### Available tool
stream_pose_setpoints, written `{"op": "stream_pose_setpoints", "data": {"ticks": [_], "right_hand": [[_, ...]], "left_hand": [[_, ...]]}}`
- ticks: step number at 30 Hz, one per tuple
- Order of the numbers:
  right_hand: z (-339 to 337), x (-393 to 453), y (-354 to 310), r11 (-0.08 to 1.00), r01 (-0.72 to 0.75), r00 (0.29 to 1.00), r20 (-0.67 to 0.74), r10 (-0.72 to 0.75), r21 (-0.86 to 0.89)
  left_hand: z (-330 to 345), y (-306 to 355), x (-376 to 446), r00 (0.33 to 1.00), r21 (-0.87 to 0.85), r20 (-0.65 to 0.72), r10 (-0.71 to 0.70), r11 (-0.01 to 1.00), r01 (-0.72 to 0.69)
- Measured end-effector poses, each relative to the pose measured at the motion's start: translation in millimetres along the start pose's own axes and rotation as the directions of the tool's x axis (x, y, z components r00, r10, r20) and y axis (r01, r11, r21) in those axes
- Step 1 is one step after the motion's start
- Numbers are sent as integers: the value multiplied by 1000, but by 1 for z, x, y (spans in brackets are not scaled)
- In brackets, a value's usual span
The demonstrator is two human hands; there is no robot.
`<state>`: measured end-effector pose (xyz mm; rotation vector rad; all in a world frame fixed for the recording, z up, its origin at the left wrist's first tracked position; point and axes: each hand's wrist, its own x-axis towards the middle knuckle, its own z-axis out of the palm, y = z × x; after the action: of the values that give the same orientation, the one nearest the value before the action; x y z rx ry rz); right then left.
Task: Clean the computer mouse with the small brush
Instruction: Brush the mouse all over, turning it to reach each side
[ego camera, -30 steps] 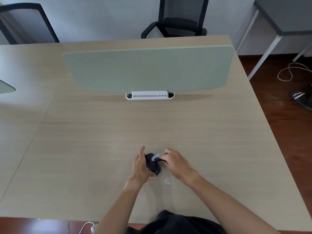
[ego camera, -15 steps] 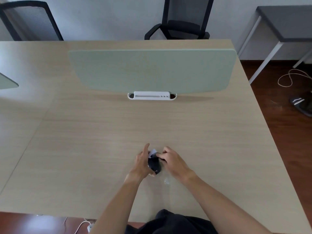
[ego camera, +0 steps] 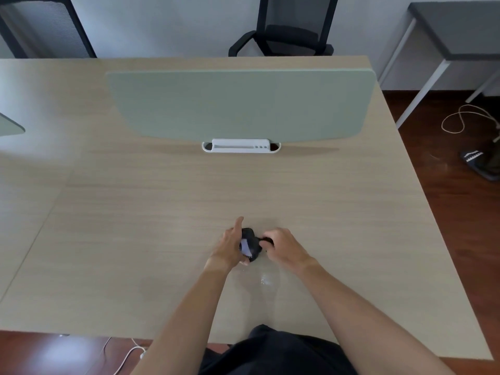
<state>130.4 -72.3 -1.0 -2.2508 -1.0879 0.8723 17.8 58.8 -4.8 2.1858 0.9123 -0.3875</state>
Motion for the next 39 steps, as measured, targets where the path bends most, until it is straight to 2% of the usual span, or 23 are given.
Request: {"op": "stream_pose_setpoints", "data": {"ticks": [2,4,8,10,13,16,19,22,25,28,32,35,37,39], "right_hand": [[-3,-5,11,993,-106,993,40,108,-50],[-6,-8,21,986,-160,987,13,161,-57],[-7,-6,13,940,-102,965,-199,174,325],[-1,-2,3,905,-101,956,-213,203,413],[9,3,3,902,-162,960,-150,239,400],[11,2,13,927,-179,962,-138,235,330],[6,-3,19,960,-170,951,-217,219,223],[0,-7,14,966,-85,949,-277,153,243],[0,-5,5,952,-33,961,-251,114,304],[4,2,7,958,-80,958,-245,151,277],[1,2,14,963,-141,927,-310,210,231],[-1,2,8,944,-101,931,-306,201,313],[0,3,1,937,-83,954,-246,173,339],[4,4,-2,944,-76,974,-177,139,322]], "left_hand": [[0,0,1,1000,17,1,-3,1000,3],[2,2,1,1000,21,-10,-17,1000,17],[10,6,-3,995,117,-93,28,993,-17],[14,5,-4,995,168,-96,8,986,8],[20,-7,-6,998,250,-50,40,968,-26],[18,-16,-5,990,350,-90,111,934,-73],[16,-16,-1,967,404,-118,226,900,-161],[18,-12,2,957,393,-83,278,892,-225],[26,-9,4,965,467,-133,227,873,-141],[31,-15,4,969,471,-164,186,877,-89],[29,-12,-1,971,519,-189,146,854,-27],[29,-4,-5,965,438,-189,183,895,-84],[31,-2,-4,968,382,-142,208,914,-140],[32,-2,-3,973,357,-125,191,924,-136]]}}
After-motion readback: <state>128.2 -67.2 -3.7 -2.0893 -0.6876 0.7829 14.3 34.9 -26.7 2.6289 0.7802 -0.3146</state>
